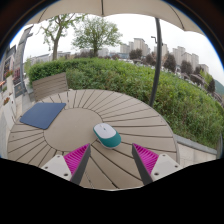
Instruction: Arrange mouse
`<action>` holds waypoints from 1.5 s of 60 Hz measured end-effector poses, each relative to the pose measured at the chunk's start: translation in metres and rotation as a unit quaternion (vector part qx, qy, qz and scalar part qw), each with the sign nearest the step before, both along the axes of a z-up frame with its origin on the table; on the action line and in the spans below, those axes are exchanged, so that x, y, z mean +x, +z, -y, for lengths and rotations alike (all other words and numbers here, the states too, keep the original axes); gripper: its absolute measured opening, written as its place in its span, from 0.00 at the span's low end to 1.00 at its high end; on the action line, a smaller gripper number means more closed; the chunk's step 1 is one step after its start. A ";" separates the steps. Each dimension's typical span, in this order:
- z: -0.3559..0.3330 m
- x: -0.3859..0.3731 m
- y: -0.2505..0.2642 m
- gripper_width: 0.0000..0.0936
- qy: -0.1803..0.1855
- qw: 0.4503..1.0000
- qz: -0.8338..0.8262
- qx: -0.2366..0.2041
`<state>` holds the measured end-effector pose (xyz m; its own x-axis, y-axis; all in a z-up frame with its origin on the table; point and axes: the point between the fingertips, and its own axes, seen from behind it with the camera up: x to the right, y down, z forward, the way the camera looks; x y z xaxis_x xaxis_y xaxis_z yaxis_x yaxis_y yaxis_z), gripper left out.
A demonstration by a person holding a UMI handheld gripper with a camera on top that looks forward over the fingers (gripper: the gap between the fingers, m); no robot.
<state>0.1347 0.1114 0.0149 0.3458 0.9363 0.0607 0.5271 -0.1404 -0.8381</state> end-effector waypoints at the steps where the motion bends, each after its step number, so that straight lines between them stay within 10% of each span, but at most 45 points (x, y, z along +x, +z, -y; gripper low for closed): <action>1: -0.001 -0.003 -0.002 0.91 0.001 1.000 0.000 0.000; 39: -0.048 -0.079 -0.031 0.91 -0.014 1.000 0.017 -0.018; 51: -0.039 -0.088 -0.031 0.54 -0.013 0.999 0.013 -0.028; 63: -0.043 -0.106 0.011 0.45 -0.043 0.999 0.018 -0.009; 76: 0.040 -0.200 0.117 0.45 -0.011 0.997 -0.053 -0.046; 90: 0.192 -0.276 0.076 0.45 0.020 0.995 -0.033 -0.095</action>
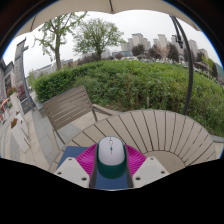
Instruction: Arrange mouse
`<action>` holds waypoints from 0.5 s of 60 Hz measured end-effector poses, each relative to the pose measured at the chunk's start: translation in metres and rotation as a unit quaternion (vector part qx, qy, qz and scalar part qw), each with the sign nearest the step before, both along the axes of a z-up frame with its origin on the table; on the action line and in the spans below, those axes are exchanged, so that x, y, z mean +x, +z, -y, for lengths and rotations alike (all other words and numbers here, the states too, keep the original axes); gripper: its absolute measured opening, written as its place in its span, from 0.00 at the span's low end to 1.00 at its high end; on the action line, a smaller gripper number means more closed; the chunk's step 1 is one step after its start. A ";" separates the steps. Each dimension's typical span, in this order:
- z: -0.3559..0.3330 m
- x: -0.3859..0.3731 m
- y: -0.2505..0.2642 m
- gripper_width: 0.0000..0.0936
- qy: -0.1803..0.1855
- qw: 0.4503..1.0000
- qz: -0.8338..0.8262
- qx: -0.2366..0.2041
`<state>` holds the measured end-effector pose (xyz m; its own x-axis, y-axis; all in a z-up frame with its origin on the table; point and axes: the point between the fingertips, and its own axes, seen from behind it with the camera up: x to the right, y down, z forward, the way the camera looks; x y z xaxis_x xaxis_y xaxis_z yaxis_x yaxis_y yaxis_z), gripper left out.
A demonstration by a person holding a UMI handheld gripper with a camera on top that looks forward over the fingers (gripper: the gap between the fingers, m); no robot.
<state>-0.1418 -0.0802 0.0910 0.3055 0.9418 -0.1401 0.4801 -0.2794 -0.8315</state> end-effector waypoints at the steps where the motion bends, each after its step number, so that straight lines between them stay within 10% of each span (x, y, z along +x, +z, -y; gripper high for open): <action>1: 0.009 -0.003 -0.006 0.45 0.002 1.000 0.003 0.000; 17: 0.086 -0.022 -0.099 0.52 0.013 0.998 0.056 0.002; 25: 0.085 -0.005 -0.080 0.92 0.023 0.997 0.074 0.028; 30: 0.087 0.024 -0.044 0.91 0.034 0.995 0.084 0.030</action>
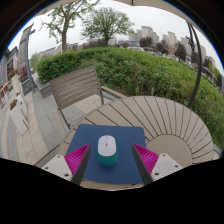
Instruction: Arrange mouse
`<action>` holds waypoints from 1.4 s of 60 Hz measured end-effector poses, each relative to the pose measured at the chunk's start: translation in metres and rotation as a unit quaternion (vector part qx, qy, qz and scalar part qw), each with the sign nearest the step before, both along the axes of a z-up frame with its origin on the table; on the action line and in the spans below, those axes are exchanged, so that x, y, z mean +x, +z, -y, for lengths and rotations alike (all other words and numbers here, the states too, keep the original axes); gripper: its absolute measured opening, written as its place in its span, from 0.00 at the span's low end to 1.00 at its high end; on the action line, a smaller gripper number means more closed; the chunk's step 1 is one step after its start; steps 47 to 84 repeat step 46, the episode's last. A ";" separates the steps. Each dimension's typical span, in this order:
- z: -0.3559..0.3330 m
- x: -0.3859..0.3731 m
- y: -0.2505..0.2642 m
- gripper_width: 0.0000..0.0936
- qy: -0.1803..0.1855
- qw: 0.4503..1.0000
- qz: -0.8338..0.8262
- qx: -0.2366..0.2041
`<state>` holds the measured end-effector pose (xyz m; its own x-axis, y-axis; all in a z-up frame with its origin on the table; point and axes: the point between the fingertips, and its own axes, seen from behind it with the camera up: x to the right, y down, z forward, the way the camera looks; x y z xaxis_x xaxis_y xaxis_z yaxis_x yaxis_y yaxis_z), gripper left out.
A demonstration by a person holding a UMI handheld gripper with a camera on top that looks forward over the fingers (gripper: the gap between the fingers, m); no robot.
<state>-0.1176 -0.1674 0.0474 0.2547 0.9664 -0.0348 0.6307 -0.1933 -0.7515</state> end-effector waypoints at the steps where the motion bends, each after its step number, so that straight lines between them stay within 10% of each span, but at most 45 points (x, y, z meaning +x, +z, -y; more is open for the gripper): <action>1: 0.001 0.009 0.009 0.91 0.003 1.000 0.002 -0.002; 27: -0.027 0.302 0.163 0.91 -0.020 0.996 0.090 0.004; 84: -0.049 0.343 0.174 0.91 -0.053 0.996 0.065 0.000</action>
